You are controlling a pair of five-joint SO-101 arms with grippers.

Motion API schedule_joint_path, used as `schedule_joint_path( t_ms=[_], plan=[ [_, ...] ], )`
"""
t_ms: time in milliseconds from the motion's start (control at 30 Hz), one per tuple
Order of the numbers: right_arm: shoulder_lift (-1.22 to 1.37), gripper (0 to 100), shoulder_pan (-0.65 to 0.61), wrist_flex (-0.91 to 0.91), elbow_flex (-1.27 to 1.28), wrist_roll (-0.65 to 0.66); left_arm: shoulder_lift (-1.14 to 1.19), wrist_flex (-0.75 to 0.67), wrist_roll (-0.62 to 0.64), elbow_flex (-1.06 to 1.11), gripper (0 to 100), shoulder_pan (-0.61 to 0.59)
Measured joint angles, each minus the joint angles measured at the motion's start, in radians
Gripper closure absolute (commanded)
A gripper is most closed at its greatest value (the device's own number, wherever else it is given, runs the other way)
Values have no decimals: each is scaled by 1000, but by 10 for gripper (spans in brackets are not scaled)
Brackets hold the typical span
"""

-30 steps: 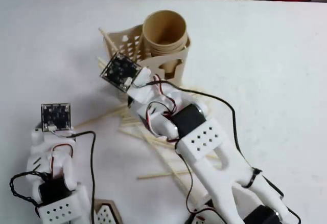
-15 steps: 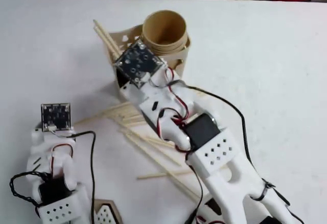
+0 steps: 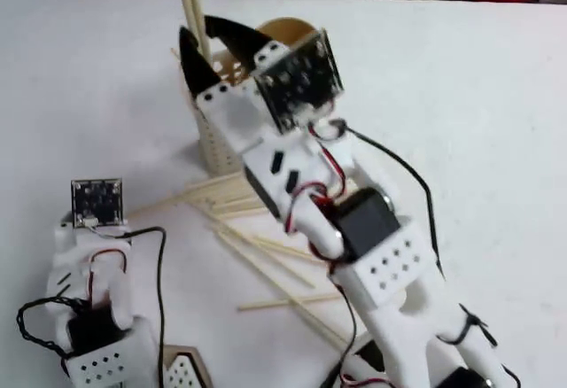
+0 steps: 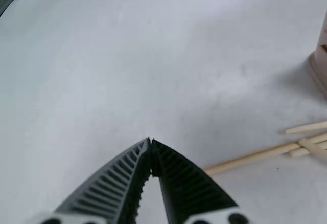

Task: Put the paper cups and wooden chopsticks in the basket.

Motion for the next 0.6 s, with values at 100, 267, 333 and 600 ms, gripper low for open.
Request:
schedule_joint_path(
  t_ms=[100,267,333,600],
  plan=[
    [80,981,6,-40,-28,0,0,0,0,0,976,0],
    [198,981,60,-178,-12,0,0,0,0,0,976,0],
    [236,981,74,-219,23,0,0,0,0,0,976,0],
    [311,981,97,-319,189,0,0,0,0,0,976,0]
  ],
)
